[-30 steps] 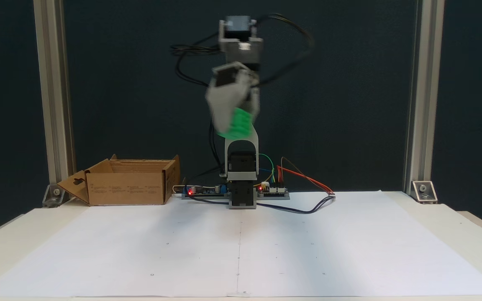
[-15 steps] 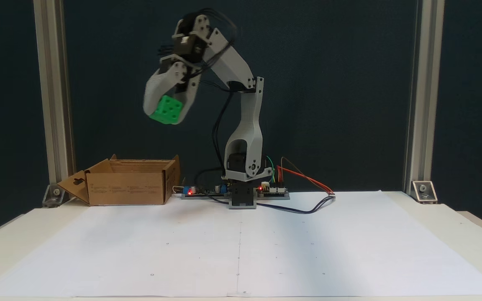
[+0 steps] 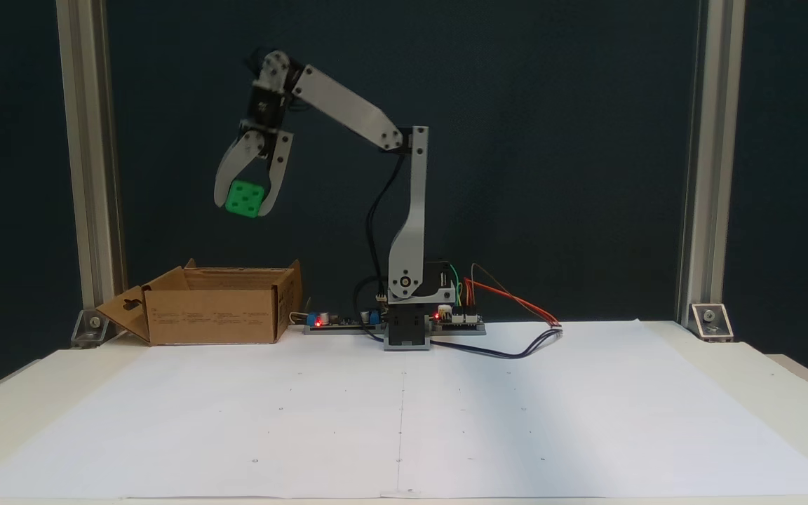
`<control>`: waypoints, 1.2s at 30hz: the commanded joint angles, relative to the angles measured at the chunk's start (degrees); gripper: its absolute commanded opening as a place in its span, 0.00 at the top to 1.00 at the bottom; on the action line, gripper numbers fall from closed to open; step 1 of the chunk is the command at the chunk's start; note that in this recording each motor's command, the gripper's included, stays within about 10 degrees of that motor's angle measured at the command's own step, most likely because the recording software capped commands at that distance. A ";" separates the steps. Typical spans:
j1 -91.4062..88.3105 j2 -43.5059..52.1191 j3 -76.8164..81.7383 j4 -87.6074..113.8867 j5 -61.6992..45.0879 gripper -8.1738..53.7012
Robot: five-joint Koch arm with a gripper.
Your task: Grasp a green dice and put it in the bin.
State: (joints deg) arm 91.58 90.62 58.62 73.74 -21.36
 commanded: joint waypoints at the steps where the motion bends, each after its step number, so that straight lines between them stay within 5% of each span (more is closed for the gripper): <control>1: 4.39 -2.29 -1.58 -2.99 -6.15 0.68; 19: 16.00 -24.17 -1.49 -7.82 -13.97 0.68; 21: 16.00 -25.31 -1.41 -7.73 -13.97 0.41; 24: 16.08 -25.31 -1.05 -7.82 -13.89 0.22; 30: 16.00 -25.14 -1.05 -10.90 -13.54 0.19; 36: 8.96 -7.67 -1.23 -11.16 0.09 0.16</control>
State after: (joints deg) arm 103.54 76.46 58.62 62.84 -28.21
